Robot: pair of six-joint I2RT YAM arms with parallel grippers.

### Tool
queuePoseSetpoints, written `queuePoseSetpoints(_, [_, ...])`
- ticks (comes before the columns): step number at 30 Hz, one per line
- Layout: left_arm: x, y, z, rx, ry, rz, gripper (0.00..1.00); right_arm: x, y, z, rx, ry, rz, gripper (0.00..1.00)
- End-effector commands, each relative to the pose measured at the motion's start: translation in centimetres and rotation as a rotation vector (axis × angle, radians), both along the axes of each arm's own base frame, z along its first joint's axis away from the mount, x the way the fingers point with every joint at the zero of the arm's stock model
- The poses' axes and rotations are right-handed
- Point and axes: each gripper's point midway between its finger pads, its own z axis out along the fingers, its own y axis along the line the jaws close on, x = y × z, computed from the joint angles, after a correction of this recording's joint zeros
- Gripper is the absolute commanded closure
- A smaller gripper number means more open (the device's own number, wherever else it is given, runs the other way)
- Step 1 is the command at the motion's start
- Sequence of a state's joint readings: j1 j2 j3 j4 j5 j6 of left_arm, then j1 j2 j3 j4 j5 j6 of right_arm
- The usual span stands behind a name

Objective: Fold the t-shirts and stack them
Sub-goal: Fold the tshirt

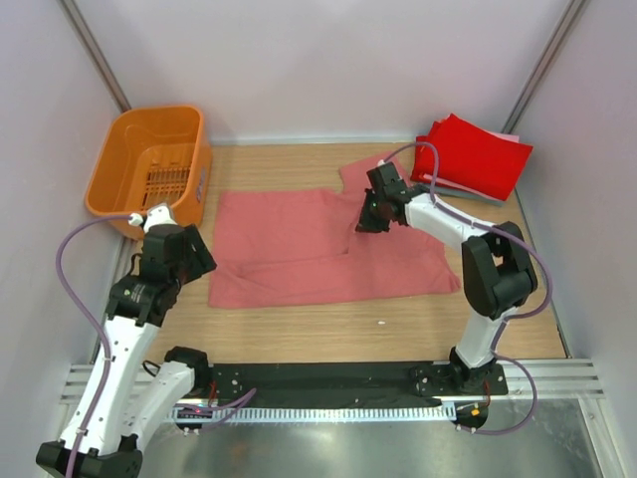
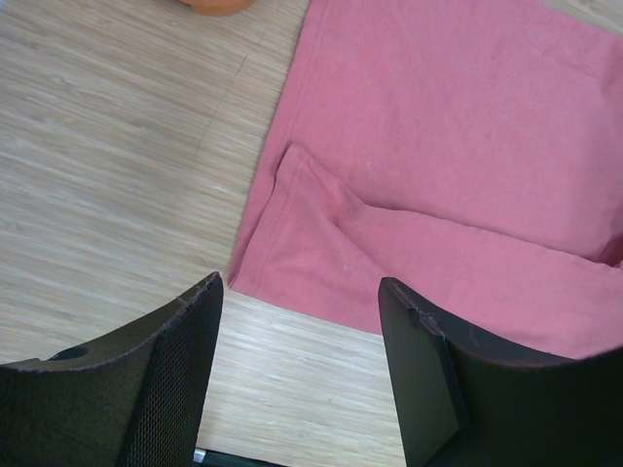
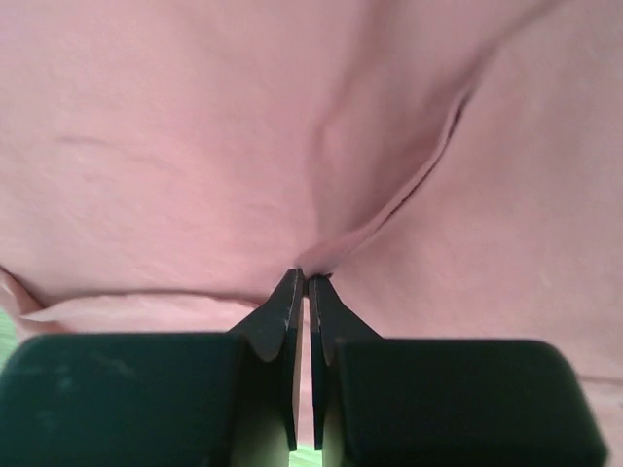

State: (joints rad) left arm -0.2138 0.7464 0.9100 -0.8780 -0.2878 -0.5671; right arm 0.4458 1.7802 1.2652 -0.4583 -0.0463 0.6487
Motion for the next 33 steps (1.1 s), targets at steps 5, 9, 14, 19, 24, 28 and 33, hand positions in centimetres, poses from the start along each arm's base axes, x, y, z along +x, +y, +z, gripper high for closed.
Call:
queuePoseSetpoints(5, [0.0, 0.0, 0.4, -0.003, -0.048, -0.01, 0.33, 3.4, 2.5, 0.3, -0.035, -0.013, 0.076, 0.45])
queuePoseSetpoints(9, [0.0, 0.0, 0.3, -0.005, -0.044, -0.013, 0.32, 7.4, 3.5, 3.4, -0.067, -0.11, 0.1, 0.28])
queuePoseSetpoints(14, [0.1, -0.2, 0.2, -0.005, -0.037, -0.02, 0.32, 12.9, 1.8, 6.5, -0.161, -0.222, 0.059, 0.27])
queuePoseSetpoints(19, [0.1, -0.3, 0.4, -0.011, -0.049, -0.031, 0.32, 19.6, -3.7, 7.2, -0.167, -0.288, -0.051, 0.26])
queuePoseSetpoints(24, [0.1, -0.4, 0.4, -0.012, -0.054, -0.037, 0.33, 25.3, -7.9, 7.4, -0.172, -0.4, -0.107, 0.26])
queuePoseSetpoints(28, [0.2, -0.5, 0.3, -0.01, -0.043, -0.041, 0.33, 28.9, -10.4, 6.5, -0.251, -0.48, -0.146, 0.26])
queuePoseSetpoints(33, [0.3, -0.4, -0.2, -0.004, -0.026, -0.033, 0.33, 32.0, -12.5, 4.5, -0.354, -0.559, -0.204, 0.26])
